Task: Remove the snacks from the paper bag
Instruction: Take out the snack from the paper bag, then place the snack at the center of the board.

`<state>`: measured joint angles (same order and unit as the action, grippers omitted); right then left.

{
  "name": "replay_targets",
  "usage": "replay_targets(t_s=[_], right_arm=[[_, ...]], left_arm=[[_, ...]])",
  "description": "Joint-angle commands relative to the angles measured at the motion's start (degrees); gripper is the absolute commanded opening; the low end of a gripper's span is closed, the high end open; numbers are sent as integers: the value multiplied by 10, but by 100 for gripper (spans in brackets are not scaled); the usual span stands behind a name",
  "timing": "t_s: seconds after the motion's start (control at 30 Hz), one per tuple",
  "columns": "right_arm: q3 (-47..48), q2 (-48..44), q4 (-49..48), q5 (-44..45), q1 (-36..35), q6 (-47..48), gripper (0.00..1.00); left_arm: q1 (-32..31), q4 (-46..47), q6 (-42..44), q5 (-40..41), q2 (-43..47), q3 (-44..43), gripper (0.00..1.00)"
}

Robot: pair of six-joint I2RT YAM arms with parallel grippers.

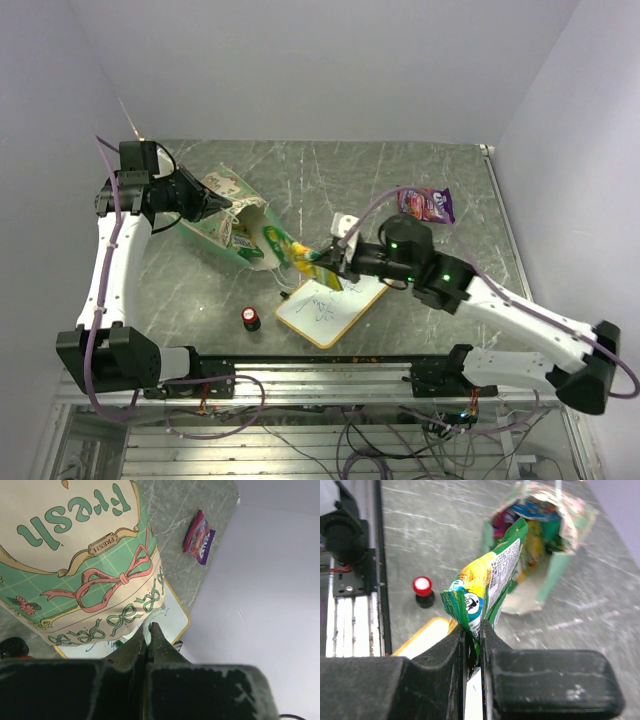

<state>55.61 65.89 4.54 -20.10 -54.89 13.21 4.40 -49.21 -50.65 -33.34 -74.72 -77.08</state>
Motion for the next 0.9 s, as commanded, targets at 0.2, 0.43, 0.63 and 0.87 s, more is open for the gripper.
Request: replay_targets(t_s=[0.2, 0.43, 0.63, 0.87], right_arm=[[54, -70, 61, 346, 102, 4, 0], [153, 115, 90, 474, 330, -55, 0], [247, 269, 139, 561, 406, -71, 0], [335, 438, 174, 632, 412, -49, 0]], left_arm=[[5, 10, -4, 17, 5, -14, 7], [4, 29, -15, 13, 5, -6, 7], [4, 14, -1, 13, -20, -28, 7], [4, -1, 21, 4, -42, -47, 7]])
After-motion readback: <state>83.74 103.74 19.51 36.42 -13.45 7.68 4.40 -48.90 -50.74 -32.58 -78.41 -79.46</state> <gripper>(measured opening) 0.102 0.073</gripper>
